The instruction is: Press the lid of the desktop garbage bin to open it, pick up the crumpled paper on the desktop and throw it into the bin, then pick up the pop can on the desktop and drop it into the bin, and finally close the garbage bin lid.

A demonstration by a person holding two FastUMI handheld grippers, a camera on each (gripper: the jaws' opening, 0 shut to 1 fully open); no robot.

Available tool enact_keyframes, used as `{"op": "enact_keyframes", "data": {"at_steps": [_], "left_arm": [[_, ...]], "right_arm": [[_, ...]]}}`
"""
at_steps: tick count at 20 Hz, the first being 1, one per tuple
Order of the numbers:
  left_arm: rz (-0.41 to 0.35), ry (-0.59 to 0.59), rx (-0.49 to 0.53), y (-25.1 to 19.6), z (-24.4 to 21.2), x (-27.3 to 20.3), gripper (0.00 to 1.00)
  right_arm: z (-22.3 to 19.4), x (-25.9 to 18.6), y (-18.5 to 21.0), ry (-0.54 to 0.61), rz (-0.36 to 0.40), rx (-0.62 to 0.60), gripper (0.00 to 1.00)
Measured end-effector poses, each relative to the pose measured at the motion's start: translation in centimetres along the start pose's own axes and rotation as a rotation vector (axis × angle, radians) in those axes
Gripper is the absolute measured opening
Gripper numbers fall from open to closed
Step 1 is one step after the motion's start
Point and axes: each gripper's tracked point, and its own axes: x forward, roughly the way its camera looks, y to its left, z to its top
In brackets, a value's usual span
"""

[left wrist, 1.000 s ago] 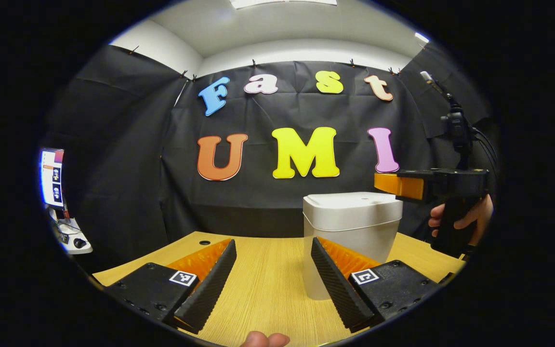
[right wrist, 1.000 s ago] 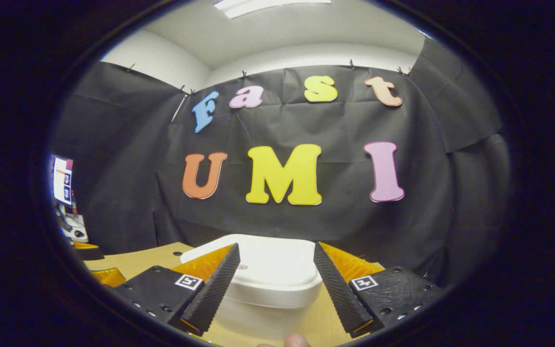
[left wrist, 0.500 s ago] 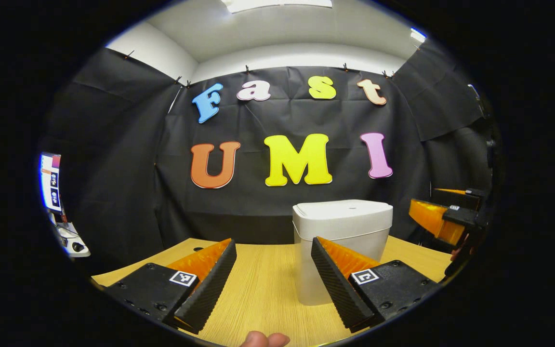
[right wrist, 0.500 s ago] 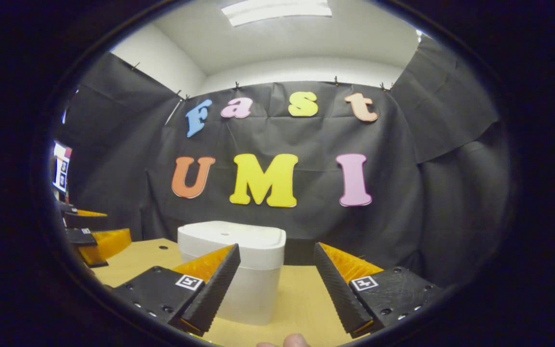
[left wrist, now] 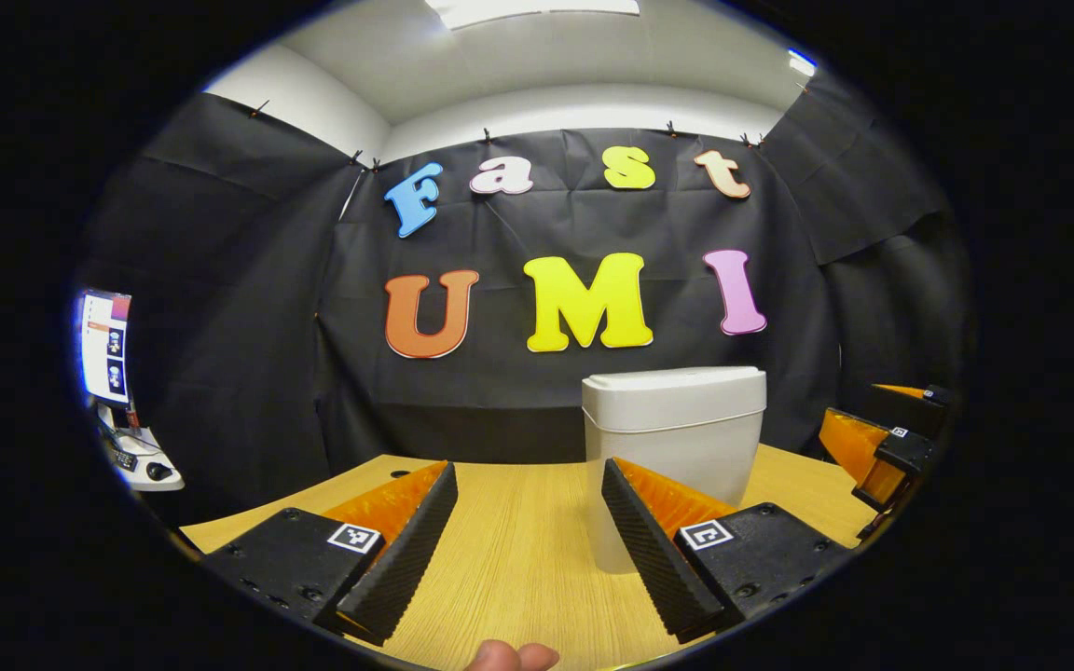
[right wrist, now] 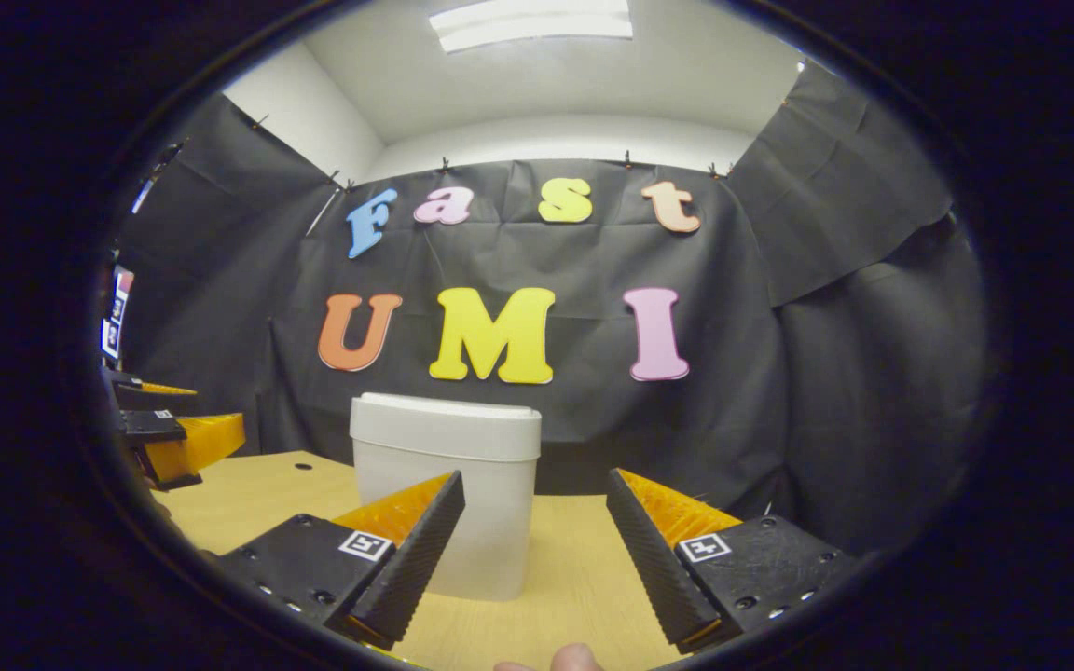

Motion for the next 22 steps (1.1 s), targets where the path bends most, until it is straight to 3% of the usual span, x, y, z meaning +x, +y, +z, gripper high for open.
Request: {"op": "enact_keyframes", "data": {"at_steps": [4, 12, 22], "left_arm": [[-0.017, 0.040, -0.029, -0.1, -1.9, -0.3, 1.00], [-0.013, 0.024, 0.011, 0.5, -1.8, -0.4, 1.00], [0.001, 0.006, 0.020, 1.4, -1.3, -0.6, 1.00]], "right_arm": [[-0.8, -1.2, 0.6, -0.003, -0.020, -0.001, 0.95], [-1.3, -1.7, 0.6, 0.019, -0.049, 0.021, 0.95], [-2.2, -1.4, 3.5, 0.036, -0.003, 0.013, 0.95]]}}
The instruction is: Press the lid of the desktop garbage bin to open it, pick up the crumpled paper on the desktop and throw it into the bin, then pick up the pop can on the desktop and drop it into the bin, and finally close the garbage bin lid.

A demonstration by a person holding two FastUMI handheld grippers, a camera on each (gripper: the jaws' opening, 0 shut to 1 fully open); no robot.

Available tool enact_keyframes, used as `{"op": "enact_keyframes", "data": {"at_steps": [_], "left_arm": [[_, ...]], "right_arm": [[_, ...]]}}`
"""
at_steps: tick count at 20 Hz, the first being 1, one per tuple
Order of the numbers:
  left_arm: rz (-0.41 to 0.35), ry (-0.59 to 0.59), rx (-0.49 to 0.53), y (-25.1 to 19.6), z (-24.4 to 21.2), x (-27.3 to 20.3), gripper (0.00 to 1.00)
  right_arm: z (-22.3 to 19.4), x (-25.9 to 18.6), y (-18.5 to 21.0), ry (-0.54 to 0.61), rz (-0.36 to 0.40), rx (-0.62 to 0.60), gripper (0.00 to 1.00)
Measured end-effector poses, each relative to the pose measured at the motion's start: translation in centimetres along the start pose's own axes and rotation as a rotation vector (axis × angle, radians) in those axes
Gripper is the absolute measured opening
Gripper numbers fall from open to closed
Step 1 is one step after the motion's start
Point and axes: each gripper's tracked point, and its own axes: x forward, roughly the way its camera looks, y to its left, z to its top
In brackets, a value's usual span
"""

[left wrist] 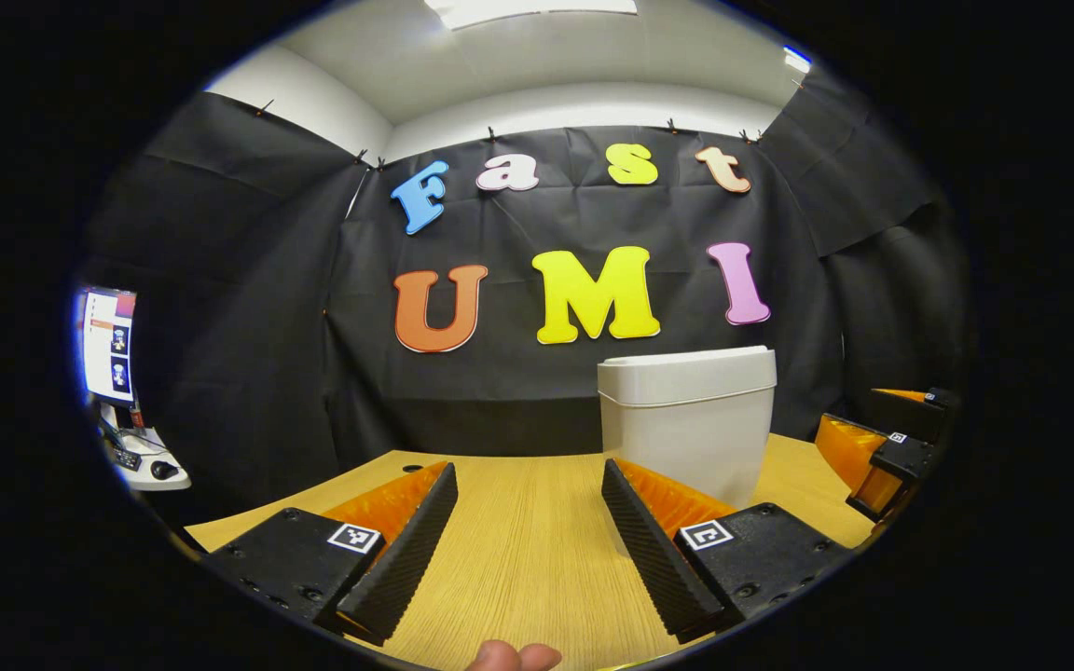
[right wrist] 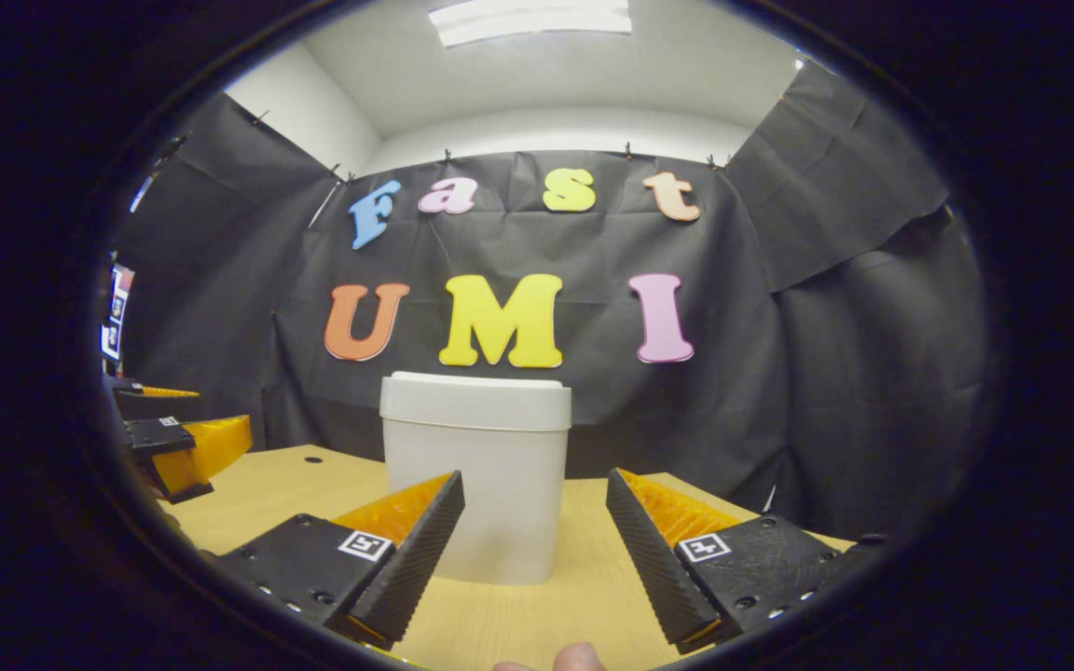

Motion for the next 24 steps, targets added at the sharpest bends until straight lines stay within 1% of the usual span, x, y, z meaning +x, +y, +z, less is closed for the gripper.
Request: {"op": "enact_keyframes", "data": {"at_steps": [1, 2, 3, 4, 6, 10, 11, 13, 14, 15, 18, 20, 23, 24], "left_arm": [[0.001, 0.003, 0.001, 0.0, -0.1, 0.0, 1.00], [0.004, 0.006, 0.002, 0.1, -0.1, 0.1, 1.00], [0.006, 0.007, 0.002, 0.3, -0.1, 0.1, 1.00], [0.007, 0.008, 0.000, 0.3, -0.3, 0.1, 1.00], [0.004, 0.015, -0.005, 0.2, -0.4, 0.3, 1.00], [-0.015, 0.029, -0.001, -0.6, -0.7, 0.2, 1.00], [-0.019, 0.028, 0.001, -0.8, -0.7, 0.2, 1.00], [-0.029, 0.029, 0.002, -1.2, -0.8, 0.1, 1.00], [-0.031, 0.030, 0.002, -1.2, -0.8, 0.1, 1.00], [-0.031, 0.030, 0.001, -1.1, -0.8, 0.1, 1.00], [-0.026, 0.033, 0.000, -1.0, -0.8, 0.1, 1.00], [-0.021, 0.032, 0.003, -0.8, -0.7, 0.1, 1.00], [-0.016, 0.034, 0.009, -0.5, -0.6, 0.0, 1.00], [-0.015, 0.031, 0.010, -0.6, -0.5, 0.0, 1.00]], "right_arm": [[0.0, 0.0, 0.0, -0.002, -0.001, 0.001, 0.95], [-0.1, 0.0, 0.0, 0.001, -0.001, 0.001, 0.93], [-0.2, 0.1, 0.1, 0.003, -0.001, 0.000, 0.97], [-0.2, 0.0, 0.0, 0.002, -0.002, 0.000, 0.93], [-0.1, -0.1, -0.2, 0.002, -0.006, -0.002, 0.97], [0.6, -0.4, -0.8, -0.014, -0.028, -0.008, 0.95], [0.5, -0.5, -0.8, -0.013, -0.028, -0.004, 0.97], [0.2, -0.3, -0.8, -0.006, -0.029, -0.008, 0.97], [0.1, -0.3, -0.7, -0.001, -0.026, -0.006, 0.95], [0.1, -0.4, -0.6, 0.002, -0.021, 0.003, 0.95], [-0.2, -0.3, -0.2, 0.010, -0.015, 0.011, 0.98], [-0.4, -0.3, 0.0, 0.015, -0.013, 0.009, 0.95], [-0.4, -0.4, 0.3, 0.014, -0.009, 0.007, 0.95], [-0.3, -0.5, 0.4, 0.012, -0.008, 0.005, 0.93]]}}
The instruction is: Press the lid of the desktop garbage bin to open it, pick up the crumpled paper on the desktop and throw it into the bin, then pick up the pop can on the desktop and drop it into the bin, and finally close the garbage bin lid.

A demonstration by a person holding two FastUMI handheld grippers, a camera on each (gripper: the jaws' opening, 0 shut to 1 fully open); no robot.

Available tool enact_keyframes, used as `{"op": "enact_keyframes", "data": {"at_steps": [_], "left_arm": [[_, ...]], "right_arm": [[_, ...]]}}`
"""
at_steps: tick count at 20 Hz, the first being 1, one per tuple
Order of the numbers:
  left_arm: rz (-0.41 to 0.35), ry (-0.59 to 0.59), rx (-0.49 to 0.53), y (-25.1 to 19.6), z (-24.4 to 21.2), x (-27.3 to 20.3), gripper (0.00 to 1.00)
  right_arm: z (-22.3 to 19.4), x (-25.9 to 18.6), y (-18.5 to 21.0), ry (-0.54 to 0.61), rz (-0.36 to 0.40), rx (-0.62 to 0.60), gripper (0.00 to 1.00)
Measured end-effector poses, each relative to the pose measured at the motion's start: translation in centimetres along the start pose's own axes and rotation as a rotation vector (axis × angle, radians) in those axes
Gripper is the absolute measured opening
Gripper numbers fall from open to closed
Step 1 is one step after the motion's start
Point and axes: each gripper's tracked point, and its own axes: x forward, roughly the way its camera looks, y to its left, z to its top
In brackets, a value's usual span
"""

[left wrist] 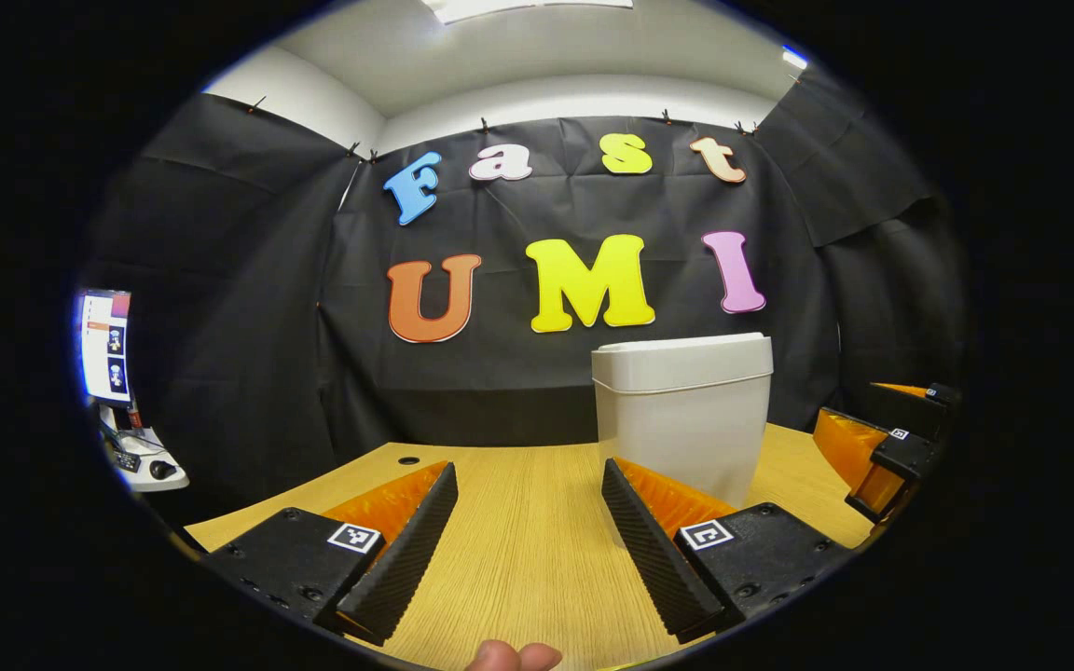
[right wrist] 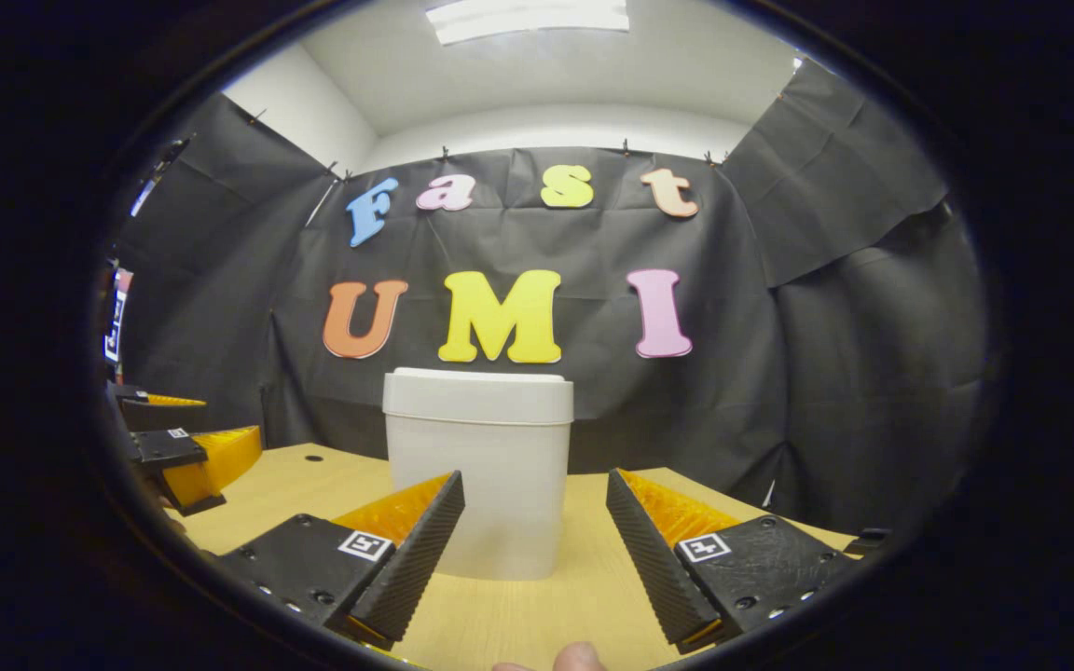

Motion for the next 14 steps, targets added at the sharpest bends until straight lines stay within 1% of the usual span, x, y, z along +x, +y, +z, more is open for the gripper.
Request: {"op": "enact_keyframes", "data": {"at_steps": [1, 12, 13, 14], "left_arm": [[0.001, 0.000, 0.001, 0.05, -0.02, -0.05, 1.00], [-0.028, -0.008, 0.006, -0.75, 0.33, -0.31, 1.00], [-0.027, -0.008, 0.005, -0.80, 0.30, -0.29, 1.00], [-0.026, -0.008, 0.005, -0.69, 0.26, -0.34, 1.00]], "right_arm": [[0.04, 0.02, 0.00, -0.001, -0.001, -0.002, 0.95], [-0.17, -0.08, 0.48, 0.004, 0.006, 0.018, 0.95], [-0.24, -0.01, 0.64, 0.008, 0.010, 0.023, 0.98], [-0.15, -0.04, 0.67, 0.007, 0.009, 0.024, 0.95]]}}
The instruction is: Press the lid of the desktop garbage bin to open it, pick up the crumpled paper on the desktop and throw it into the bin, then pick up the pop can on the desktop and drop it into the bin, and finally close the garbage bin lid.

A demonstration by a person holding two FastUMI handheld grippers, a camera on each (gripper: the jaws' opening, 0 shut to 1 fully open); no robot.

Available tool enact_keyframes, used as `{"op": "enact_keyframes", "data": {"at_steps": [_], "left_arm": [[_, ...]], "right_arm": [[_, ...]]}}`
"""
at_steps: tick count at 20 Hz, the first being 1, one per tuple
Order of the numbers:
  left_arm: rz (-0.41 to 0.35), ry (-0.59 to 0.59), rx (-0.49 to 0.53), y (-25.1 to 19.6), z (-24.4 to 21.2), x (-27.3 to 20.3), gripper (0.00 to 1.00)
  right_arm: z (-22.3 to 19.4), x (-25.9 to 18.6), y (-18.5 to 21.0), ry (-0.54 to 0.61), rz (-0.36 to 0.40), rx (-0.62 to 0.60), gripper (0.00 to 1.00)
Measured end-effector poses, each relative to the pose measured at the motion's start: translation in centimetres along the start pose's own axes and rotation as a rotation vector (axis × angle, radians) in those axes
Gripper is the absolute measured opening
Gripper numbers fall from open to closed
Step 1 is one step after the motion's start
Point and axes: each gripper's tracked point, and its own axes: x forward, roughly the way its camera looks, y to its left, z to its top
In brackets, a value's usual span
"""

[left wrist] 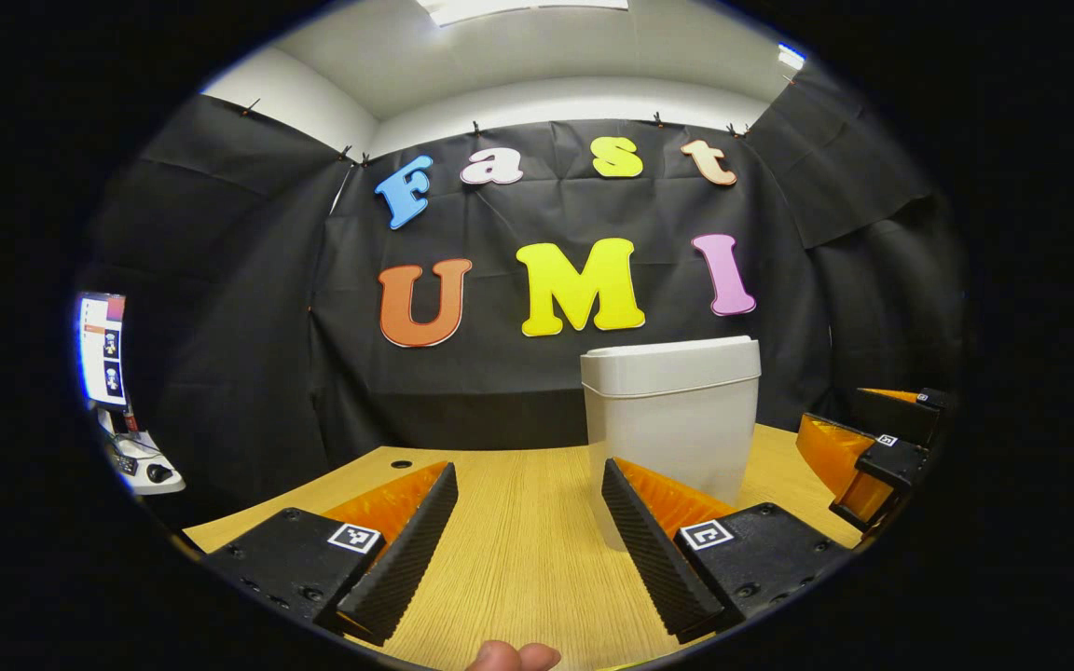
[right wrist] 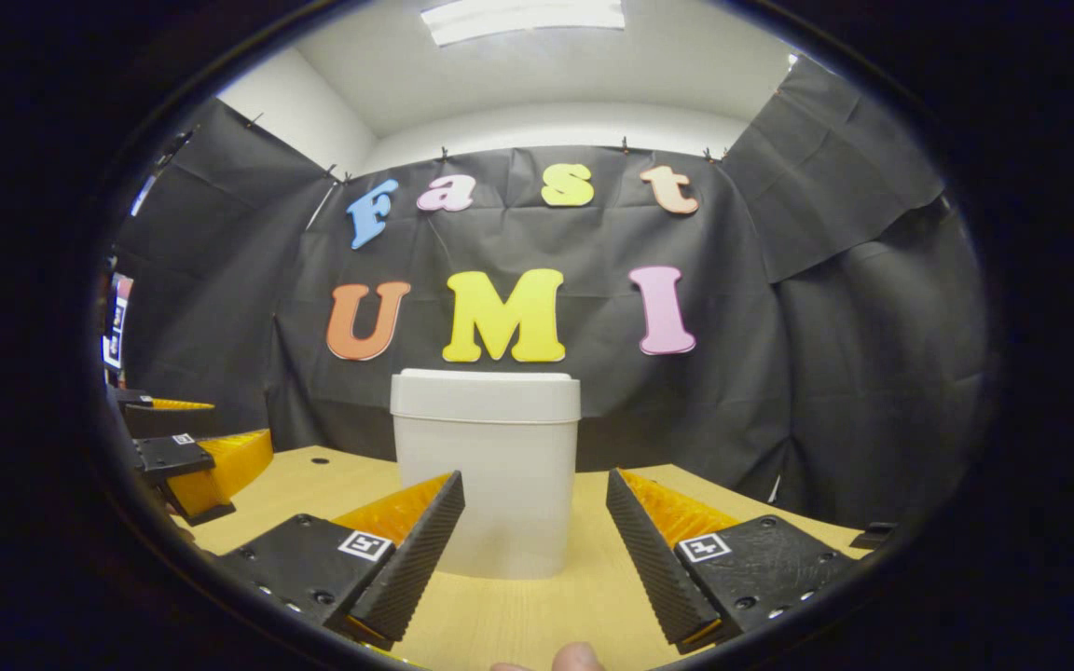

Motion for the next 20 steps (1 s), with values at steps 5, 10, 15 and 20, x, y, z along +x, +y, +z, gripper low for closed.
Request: {"op": "enact_keyframes", "data": {"at_steps": [5, 10, 15, 20], "left_arm": [[0.006, 0.000, 0.000, 0.25, 0.04, 0.03, 1.00], [0.006, -0.007, 0.001, 0.22, 0.30, -0.10, 1.00], [0.009, -0.002, -0.003, 0.36, 0.13, 0.15, 1.00], [0.016, -0.004, -0.015, 0.56, 0.25, 0.09, 1.00]], "right_arm": [[-0.06, -0.08, 0.06, 0.000, 0.002, -0.006, 0.95], [-0.08, -0.18, 0.31, -0.001, 0.003, -0.009, 0.95], [-0.06, -0.15, 0.77, 0.004, 0.015, -0.001, 0.95], [0.11, -0.14, 0.81, 0.003, 0.016, -0.002, 0.97]]}}
